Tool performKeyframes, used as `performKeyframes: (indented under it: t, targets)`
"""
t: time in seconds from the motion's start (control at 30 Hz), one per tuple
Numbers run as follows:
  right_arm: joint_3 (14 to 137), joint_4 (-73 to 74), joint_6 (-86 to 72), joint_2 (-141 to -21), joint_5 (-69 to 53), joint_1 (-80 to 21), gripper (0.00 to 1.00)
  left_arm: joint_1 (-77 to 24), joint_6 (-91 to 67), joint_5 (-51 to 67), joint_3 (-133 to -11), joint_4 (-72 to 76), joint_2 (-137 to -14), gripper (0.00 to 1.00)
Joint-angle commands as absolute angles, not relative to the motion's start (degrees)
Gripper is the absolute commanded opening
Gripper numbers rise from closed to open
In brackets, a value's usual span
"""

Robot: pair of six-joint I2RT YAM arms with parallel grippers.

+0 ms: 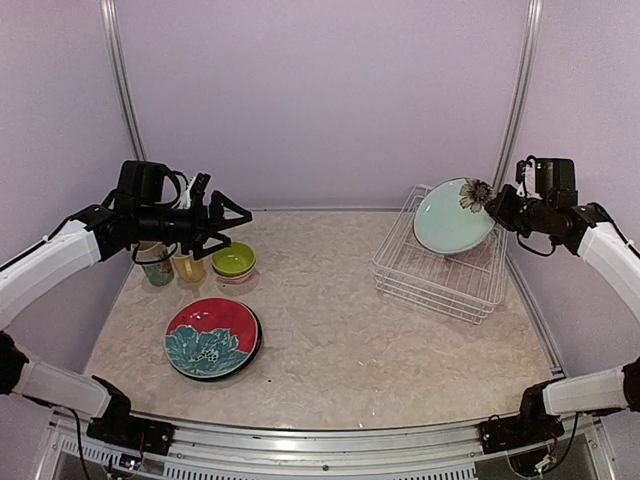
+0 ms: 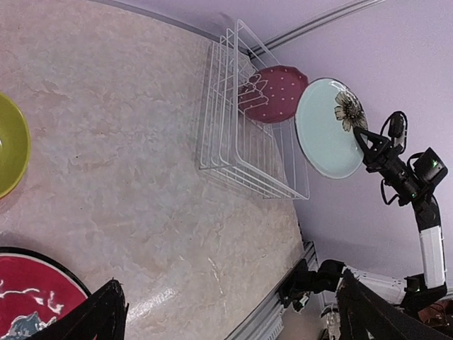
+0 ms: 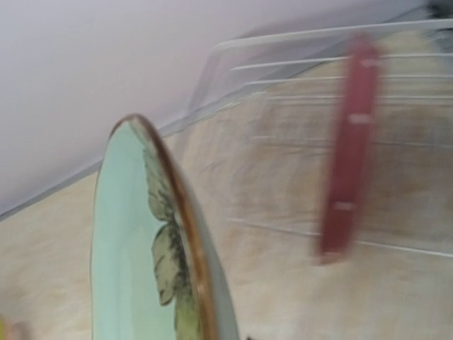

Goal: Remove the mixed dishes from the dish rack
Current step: Pass from the right arm to the left

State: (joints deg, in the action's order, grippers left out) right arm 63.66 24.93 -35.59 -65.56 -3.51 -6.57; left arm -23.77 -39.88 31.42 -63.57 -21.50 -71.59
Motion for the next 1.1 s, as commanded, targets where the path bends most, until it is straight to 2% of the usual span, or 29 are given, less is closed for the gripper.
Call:
performKeyframes:
  t: [0.0, 0.17, 0.37, 0.67, 0.87, 1.07]
  targets:
    - [62.36, 7.94, -39.95, -66.81, -17.97, -6.45, 0.0, -24.9, -46.28, 38.12, -61.55, -14.89, -74.21, 0.99]
    - [57.21, -4.62, -44.8, -69.05, -26.65, -9.37, 0.0, -25.89, -52.87, 44.55, -59.35, -7.3, -77.81, 0.99]
    - [58.09, -9.08, -46.3, -75.67, -26.04, -18.1, 0.0, -28.09, -58.18, 49.42, -58.32, 1.77, -81.62, 0.99]
    - [61.01, -18.11, -51.39, -86.36, -30.03, -28.74, 0.0, -30.66, -59.48, 50.51, -58.18, 3.52, -87.01, 0.97]
    - [61.3, -24.92, -55.15, -91.17, -31.97, -32.51, 0.0, -30.67, -59.92, 49.83, -57.06, 3.05, -88.3, 0.88]
    - [62.74, -29.22, -57.94, -94.8, -33.68, -34.86, 0.0, -30.46, -59.37, 48.96, -56.66, 1.57, -88.99, 0.73]
